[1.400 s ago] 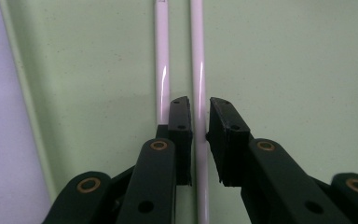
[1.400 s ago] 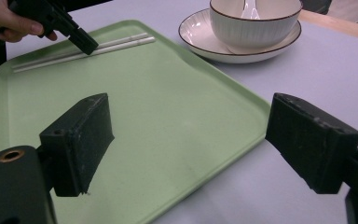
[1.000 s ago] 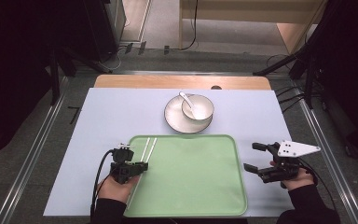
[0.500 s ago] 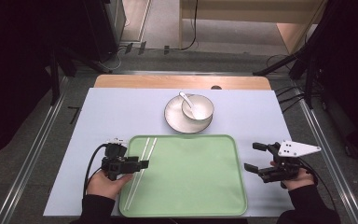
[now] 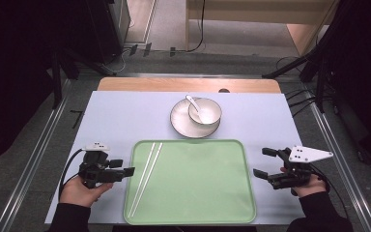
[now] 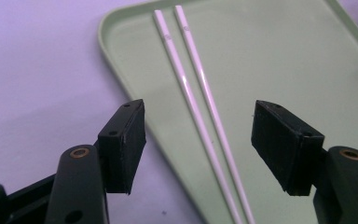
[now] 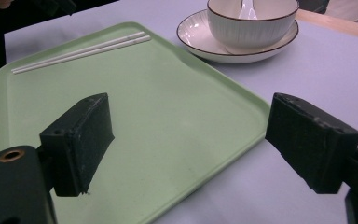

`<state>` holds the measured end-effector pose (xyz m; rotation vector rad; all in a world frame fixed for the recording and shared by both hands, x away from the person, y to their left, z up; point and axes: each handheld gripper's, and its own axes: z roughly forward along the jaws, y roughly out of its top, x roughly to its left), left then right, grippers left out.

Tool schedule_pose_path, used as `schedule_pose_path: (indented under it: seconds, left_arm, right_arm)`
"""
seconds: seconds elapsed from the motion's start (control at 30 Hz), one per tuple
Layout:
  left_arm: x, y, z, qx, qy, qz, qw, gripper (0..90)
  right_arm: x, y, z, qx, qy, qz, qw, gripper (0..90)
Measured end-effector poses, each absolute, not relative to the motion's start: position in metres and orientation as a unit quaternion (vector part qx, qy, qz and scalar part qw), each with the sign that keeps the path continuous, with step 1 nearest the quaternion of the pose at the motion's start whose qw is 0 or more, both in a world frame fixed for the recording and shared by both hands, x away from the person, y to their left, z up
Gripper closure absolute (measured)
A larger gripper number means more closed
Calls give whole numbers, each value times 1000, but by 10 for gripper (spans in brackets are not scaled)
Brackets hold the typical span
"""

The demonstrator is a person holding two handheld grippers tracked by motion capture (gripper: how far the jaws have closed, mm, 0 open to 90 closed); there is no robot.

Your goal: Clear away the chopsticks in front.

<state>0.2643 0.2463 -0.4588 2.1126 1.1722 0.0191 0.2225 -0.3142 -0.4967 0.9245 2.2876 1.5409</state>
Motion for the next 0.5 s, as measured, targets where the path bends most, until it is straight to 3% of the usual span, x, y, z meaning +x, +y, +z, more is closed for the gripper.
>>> schedule_pose_path:
  seconds: [0.5]
  left_arm:
    - [251, 274, -467, 844, 405, 22, 351, 335]
  right_arm:
    - [220, -317, -497, 317, 779, 528, 118, 150]
